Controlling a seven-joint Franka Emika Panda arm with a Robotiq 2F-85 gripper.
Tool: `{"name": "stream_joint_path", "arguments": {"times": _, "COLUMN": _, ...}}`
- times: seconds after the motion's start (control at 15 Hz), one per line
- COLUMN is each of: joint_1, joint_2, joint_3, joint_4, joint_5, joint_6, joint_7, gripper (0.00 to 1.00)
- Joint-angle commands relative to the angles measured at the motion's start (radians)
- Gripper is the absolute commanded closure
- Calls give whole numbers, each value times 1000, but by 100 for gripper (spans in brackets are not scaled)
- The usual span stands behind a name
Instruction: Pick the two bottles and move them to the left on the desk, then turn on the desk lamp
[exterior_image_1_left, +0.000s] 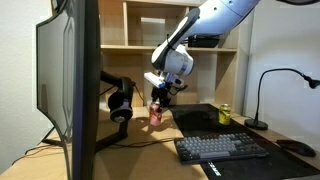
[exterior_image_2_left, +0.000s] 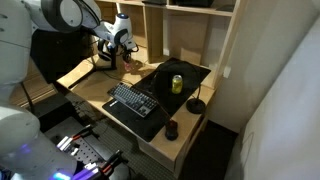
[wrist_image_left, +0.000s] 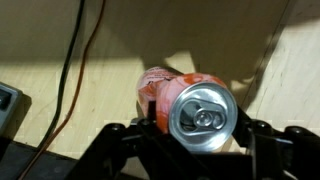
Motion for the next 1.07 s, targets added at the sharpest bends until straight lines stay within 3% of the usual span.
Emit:
{"name": "stream_joint_path", "arguments": {"times": 0.0, "joint_1": 71, "joint_2": 129, "joint_3": -57, "joint_4": 157, "joint_5": -76, "joint_6": 36, "joint_7": 63, "gripper": 56}}
{"name": "stream_joint_path", "arguments": {"times": 0.53, "joint_1": 85, "joint_2": 317, "joint_3": -139, "joint_4": 407, "joint_5": -117, "joint_6": 14, "joint_7": 229, "gripper": 56}}
{"name": "stream_joint_path", "arguments": {"times": 1.0, "joint_1": 82, "joint_2": 324, "joint_3": -156, "joint_4": 470, "joint_5": -172, "joint_6": -93, "joint_7": 243, "gripper": 56}}
